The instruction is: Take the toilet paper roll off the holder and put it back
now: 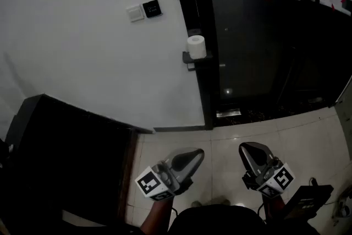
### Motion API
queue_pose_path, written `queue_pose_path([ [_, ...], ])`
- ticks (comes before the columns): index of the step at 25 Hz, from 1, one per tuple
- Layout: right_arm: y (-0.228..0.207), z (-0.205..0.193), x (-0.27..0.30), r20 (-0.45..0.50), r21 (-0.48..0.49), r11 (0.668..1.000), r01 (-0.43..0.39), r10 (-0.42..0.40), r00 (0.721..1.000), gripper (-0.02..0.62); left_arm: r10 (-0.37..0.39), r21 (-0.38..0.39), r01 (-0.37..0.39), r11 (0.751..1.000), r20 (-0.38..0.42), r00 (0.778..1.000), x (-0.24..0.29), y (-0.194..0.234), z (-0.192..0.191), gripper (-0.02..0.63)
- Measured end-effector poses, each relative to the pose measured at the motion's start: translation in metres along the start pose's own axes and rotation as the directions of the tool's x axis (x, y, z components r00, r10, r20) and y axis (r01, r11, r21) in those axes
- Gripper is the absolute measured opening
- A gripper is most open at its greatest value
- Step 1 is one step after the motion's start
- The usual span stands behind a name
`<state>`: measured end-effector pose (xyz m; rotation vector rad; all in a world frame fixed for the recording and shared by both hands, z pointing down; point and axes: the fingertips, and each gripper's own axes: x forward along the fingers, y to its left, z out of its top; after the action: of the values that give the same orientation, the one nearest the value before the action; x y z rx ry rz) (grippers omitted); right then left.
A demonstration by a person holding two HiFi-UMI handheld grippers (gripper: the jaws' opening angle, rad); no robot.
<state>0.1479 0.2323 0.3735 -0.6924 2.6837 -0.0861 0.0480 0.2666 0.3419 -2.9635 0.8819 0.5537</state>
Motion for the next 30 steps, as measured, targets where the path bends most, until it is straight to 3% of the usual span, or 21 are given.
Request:
queue_pose_path([
  [4,-0.006,0.035,0.002,0.072,0.003,1.0,-0.016,0.016,0.997,0.002,0.015,0.002,-0.015,1.0,-0.026,1.0,0.011,0.0,-0.015,-0.003],
  [11,-0.029,0.033,-0.011,0.053,0.056,0.998,-0.025,0.022,0.998,0.002,0.046,0.05,-0.044,0.998,-0.049,0.998,0.032,-0.003,-0.018,-0.003],
  [18,-0.048,0.024,-0.007,0.031,0.053,0.998,-0.027,0.025,0.999,0.002,0.063,0.048,-0.061,0.997,-0.041,0.997,0.039,0.01,-0.023,-0.003],
  [25,-0.083,-0.009,0.02,-0.063,0.034,0.999,0.01,-0.008,0.998,0.002,0.056,-0.003,-0.056,0.998,-0.031,0.998,0.045,0.068,-0.039,-0.003],
  [30,-0.123,-0.026,0.07,-0.089,0.002,1.0,0.025,-0.025,0.996,0.002,0.021,-0.015,-0.021,1.0,0.002,1.0,0.06,0.137,-0.039,-0.003],
])
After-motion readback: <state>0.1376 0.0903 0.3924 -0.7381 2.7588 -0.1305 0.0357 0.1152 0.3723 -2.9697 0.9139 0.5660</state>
